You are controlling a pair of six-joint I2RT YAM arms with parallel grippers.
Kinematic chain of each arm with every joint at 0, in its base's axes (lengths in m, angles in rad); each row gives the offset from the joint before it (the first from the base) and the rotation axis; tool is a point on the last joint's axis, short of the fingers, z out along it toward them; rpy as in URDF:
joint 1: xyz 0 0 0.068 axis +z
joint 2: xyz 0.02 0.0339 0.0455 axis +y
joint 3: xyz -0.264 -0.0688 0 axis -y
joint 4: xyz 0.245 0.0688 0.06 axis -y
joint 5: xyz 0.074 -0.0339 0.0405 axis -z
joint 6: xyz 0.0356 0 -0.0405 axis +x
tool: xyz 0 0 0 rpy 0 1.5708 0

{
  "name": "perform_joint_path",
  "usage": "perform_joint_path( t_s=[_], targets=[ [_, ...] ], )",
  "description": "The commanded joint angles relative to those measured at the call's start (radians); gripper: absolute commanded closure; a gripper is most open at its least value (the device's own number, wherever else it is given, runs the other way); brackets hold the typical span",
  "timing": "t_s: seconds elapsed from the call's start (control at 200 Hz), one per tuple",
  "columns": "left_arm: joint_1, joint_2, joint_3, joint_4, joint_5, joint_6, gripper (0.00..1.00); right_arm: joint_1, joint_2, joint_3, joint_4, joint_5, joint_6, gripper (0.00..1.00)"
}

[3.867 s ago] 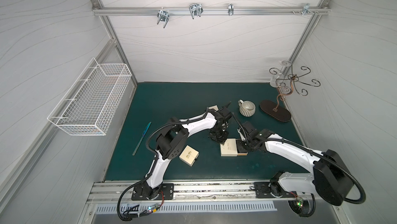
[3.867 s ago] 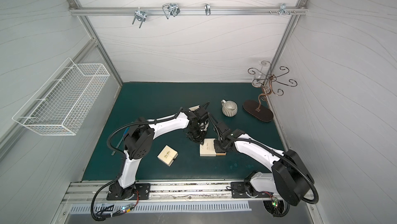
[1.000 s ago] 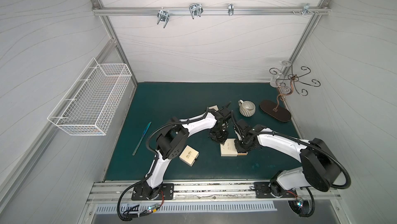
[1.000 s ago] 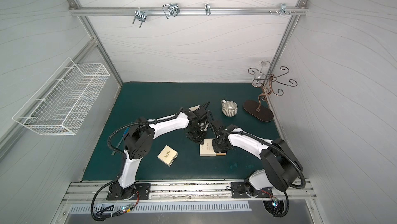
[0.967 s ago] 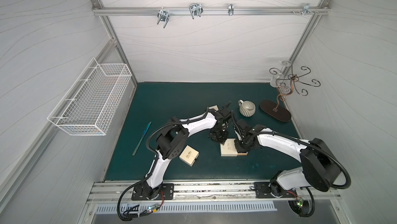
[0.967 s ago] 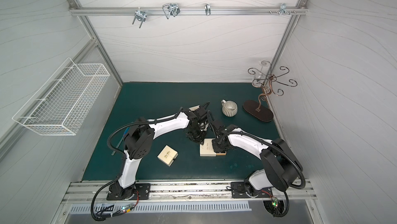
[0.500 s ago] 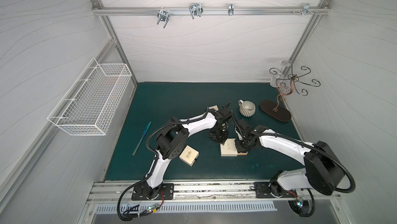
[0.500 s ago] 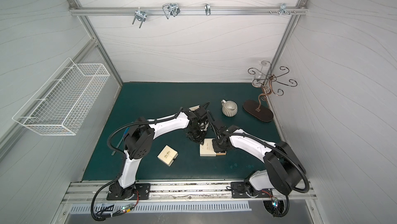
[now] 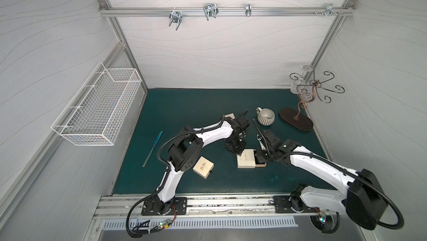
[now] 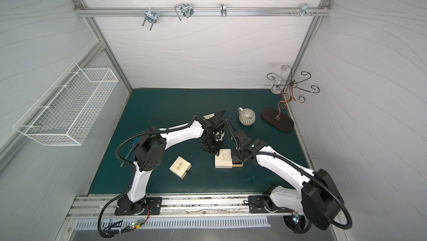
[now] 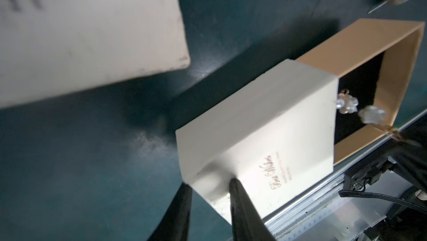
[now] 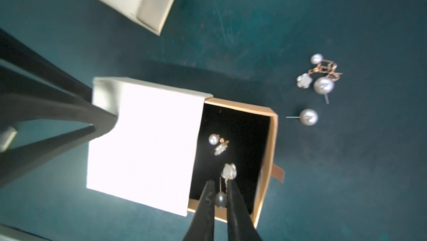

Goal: Take out the earrings from the drawer-style jewelry box
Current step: Pick up the earring from the drawer, then place the earring at the center of the board.

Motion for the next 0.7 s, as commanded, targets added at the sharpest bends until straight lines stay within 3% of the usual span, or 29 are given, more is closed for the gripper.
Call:
perform_joint_path(
  t_s=[0.0,0.46,0.69],
  targets=[
    [0.014,0.093,-0.023,0.015,-0.176,0.005,0.70,0.010,0.029,0.025,-0.066,0.014,-0.003,0.79],
    [0.014,0.094,-0.023,0.016,-0.172,0.010,0.70,0.018,0.151,0.052,-0.031,-0.030,-0.025,0.82],
    [0.014,0.096,-0.022,0.016,-0.170,0.010,0.70,0.019,0.059,0.022,-0.015,0.015,-0.003,0.87]
  ],
)
